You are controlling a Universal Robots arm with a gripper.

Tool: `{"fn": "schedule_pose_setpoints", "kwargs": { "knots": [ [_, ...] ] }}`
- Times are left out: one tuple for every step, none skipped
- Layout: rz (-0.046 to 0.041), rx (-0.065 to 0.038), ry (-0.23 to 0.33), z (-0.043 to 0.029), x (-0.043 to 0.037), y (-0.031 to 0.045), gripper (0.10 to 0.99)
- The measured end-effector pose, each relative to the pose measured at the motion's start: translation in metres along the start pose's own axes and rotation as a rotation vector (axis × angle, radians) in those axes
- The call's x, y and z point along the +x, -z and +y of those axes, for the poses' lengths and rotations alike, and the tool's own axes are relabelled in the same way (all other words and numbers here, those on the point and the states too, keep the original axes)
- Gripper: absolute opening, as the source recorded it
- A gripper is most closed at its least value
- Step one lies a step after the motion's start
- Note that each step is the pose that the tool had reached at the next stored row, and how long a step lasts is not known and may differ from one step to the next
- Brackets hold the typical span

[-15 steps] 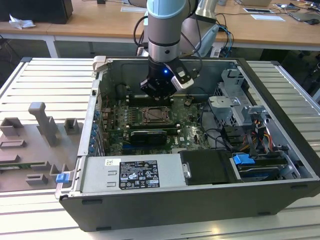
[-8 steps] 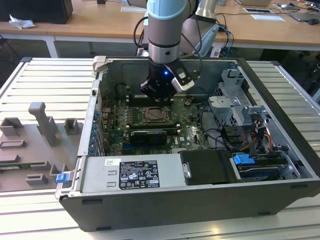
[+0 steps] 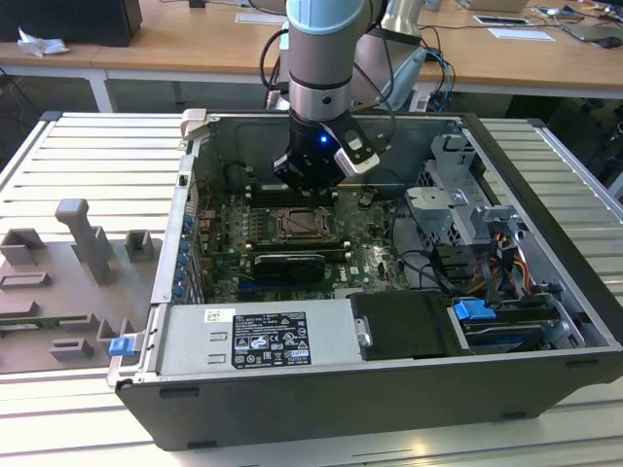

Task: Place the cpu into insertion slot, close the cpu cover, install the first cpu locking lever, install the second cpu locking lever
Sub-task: 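Install the second cpu locking lever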

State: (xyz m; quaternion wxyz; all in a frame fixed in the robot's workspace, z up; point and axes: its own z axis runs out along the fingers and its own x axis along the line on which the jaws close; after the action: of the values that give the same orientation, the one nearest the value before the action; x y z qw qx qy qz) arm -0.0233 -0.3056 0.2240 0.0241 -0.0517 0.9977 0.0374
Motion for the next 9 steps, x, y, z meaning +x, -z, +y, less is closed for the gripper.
{"fn": "schedule_pose_setpoints", "kwargs": {
  "knots": [
    [0.0, 0.0, 0.0, 0.0002, -0.0002, 0.0033, 0.106],
    [0.0001, 0.0, 0.0, 0.0005, -0.0003, 0.0067, 0.106],
    [0.0001, 0.0, 0.0, 0.0007, -0.0005, 0.0102, 0.106],
    [0.0002, 0.0, 0.0, 0.0008, -0.0006, 0.012, 0.106],
    [0.0, 0.0, 0.0, 0.0007, -0.0006, 0.0122, 0.106],
    [-0.0001, 0.0, 0.0, 0.0003, -0.0006, 0.0122, 0.106],
    [0.0001, 0.0, 0.0, -0.0033, -0.0001, 0.0125, 0.106],
    [0.0001, 0.0, 0.0, -0.0084, 0.0004, 0.0129, 0.106],
    [0.0001, 0.0, 0.0, -0.011, 0.0007, 0.0131, 0.106]
  ]
}}
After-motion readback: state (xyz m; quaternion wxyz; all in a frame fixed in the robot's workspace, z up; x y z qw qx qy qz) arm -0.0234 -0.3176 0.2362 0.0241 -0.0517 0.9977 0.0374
